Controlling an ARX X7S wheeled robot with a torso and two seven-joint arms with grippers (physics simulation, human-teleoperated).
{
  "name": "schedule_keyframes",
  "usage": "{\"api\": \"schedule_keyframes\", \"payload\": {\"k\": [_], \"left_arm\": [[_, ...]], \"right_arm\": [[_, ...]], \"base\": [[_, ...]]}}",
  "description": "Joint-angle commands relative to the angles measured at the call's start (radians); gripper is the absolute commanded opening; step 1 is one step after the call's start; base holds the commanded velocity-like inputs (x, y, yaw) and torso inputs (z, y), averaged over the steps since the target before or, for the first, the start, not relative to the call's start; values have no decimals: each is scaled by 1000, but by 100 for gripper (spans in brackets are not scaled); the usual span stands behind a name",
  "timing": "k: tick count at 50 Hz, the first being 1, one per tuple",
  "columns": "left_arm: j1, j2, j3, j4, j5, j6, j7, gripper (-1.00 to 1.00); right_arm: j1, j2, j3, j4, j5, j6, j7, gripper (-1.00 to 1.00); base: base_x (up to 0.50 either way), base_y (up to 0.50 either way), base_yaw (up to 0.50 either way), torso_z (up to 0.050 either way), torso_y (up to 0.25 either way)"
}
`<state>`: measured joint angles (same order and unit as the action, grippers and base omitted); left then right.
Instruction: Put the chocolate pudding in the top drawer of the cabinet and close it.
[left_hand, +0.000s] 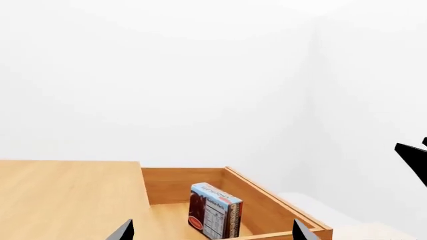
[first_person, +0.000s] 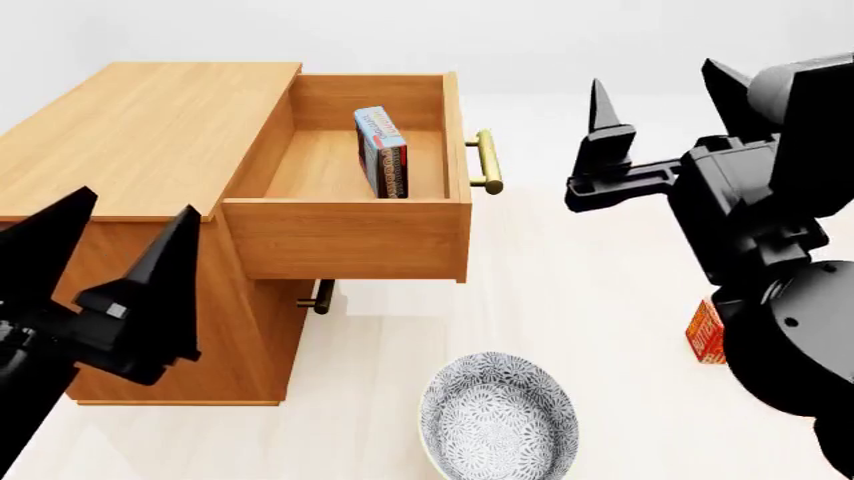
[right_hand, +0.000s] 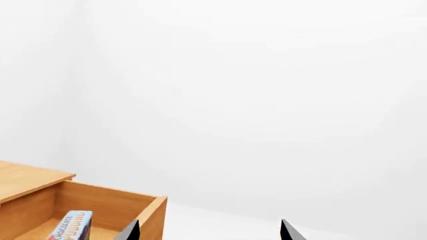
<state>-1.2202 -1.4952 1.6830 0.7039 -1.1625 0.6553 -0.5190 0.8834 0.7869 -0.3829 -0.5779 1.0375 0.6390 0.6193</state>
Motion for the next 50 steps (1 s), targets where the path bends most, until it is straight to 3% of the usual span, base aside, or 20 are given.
{"api": "schedule_keyframes", "payload": {"k": [1,22,50], "left_arm": [[-25,36,-20,27,-11,-53,-7,100],[-96,245,-57,26,-72,-187,-3,100],[-182,661,-83,-135,-273,-306,42,100]], "right_arm": [[-135,102,79,-111,28,-39,83,100],[-444,271,267,-214,27,-172,186,100],[-658,301,417,-224,-42,-271,256,100]], "base": [[0,0,0,0,0],[0,0,0,0,0],[0,0,0,0,0]]}}
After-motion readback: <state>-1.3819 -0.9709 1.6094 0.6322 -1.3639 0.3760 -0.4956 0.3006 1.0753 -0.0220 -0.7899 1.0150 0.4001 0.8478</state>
